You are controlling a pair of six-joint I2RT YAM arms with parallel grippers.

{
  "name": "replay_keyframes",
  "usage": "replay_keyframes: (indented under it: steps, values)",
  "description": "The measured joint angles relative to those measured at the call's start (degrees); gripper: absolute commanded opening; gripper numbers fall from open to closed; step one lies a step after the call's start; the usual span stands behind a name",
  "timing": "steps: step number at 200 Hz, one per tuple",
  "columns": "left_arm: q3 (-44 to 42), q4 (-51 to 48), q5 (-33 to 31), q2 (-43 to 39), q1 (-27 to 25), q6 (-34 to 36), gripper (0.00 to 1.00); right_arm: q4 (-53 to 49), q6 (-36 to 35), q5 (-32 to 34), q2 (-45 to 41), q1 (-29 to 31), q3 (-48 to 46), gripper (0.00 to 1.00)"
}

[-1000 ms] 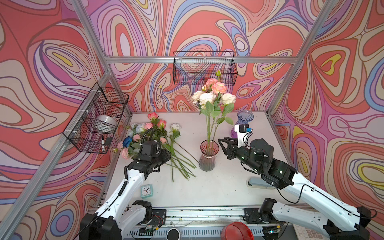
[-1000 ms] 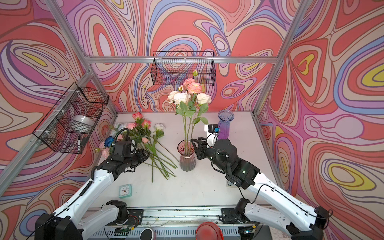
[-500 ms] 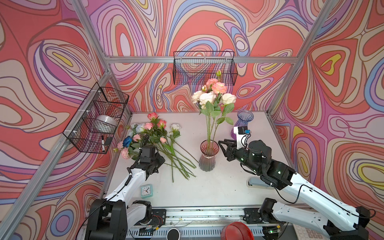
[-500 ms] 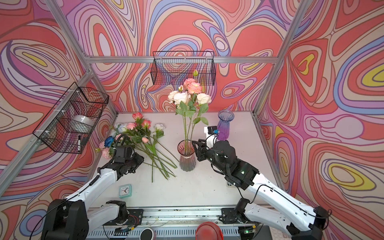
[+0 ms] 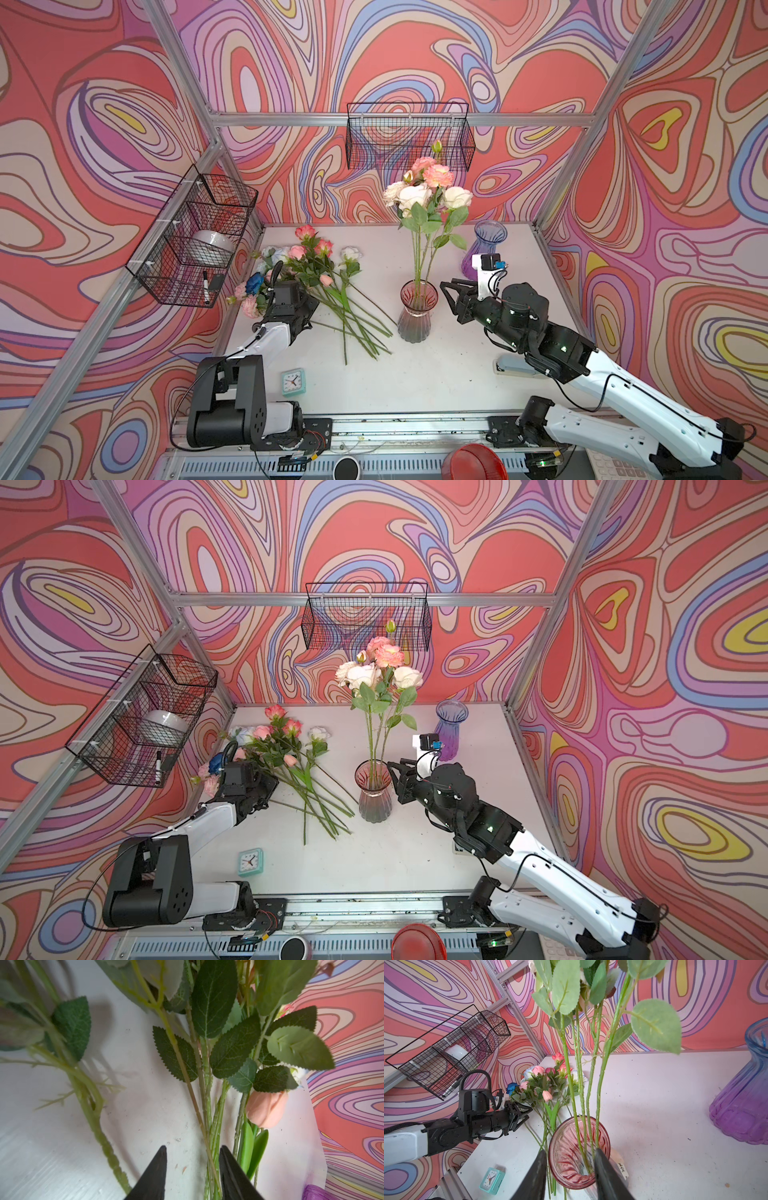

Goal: Arrange the flowers into the vase
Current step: 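Hold the roses in the vase with the right gripper while the left grasps stems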

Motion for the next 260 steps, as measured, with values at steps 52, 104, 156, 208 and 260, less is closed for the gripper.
replay_keyframes:
  steps: [52,104,156,208,260]
  values:
    - [2.9,4.7,0.5,5.7,0.6,-0.5,0.3,-1.1,-0.2,0.7,-1.2,0.0,0.0,0.39]
    - [2.9,7.0,1.4,8.8,0.6,-0.7,0.08,-1.1,-0.5,0.9,-1.1,0.0,0.0,0.39]
    - [2.8,7.7,1.9,7.8,0.8,-1.7,0.0,-1.5,-0.5,1.2,-1.1,0.0,0.0,0.39]
    - [2.7,4.2,2.0,0.7,0.9,-1.4,0.0,-1.5,-0.5,1.2,-0.9,0.0,0.0,0.39]
    - [7.8,-4.6,2.2,-7.2,0.5,2.7,0.0,-1.5,-0.5,1.2,-0.7,0.0,0.0,0.4]
